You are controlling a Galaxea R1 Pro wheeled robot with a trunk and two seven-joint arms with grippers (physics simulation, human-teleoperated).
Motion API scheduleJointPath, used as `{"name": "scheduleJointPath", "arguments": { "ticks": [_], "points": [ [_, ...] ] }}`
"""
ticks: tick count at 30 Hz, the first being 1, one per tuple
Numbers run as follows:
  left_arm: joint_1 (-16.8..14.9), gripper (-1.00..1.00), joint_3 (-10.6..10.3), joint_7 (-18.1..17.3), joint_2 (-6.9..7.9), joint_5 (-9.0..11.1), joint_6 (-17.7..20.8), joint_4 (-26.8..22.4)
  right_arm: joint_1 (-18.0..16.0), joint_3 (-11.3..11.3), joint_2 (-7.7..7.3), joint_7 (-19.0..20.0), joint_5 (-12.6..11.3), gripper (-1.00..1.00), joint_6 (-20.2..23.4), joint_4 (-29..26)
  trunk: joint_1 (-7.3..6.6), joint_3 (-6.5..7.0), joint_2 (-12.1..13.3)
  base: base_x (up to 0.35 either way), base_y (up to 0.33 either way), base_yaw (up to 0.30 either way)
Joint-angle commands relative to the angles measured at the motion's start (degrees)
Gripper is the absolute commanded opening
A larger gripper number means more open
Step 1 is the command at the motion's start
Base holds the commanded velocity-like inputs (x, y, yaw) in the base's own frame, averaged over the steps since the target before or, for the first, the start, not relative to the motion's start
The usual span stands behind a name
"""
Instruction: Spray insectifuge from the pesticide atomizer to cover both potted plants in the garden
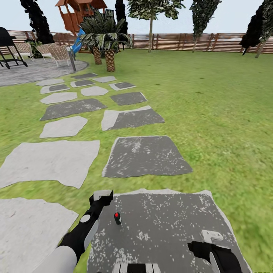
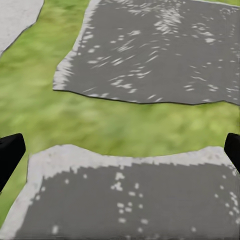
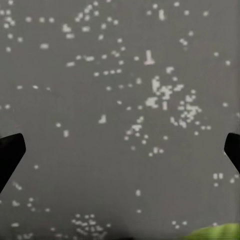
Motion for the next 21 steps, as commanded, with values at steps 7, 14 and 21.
{"name": "scheduleJointPath", "arguments": {
  "ticks": [7,14,21],
  "points": [
    [0.0,1.0,-0.1,0.0,-0.01,0.5,-0.2,0.1,0.0,0.0,0.0,0.1,0.1,1.0,0.3,-0.1,0.17,-2.25,-0.1,0.0,0.0,0.0],
    [0.0,1.0,-0.1,-0.1,-0.01,0.4,-0.2,0.1,0.0,-0.1,0.0,0.1,0.1,1.0,0.3,-0.1,0.35,-4.44,-0.2,0.0,0.0,0.0],
    [0.0,1.0,-0.1,-0.1,-0.01,0.4,-0.2,0.1,0.0,-0.1,0.0,0.1,0.1,1.0,0.3,-0.1,0.53,-6.64,-0.3,0.0,0.0,0.0]
  ]
}}
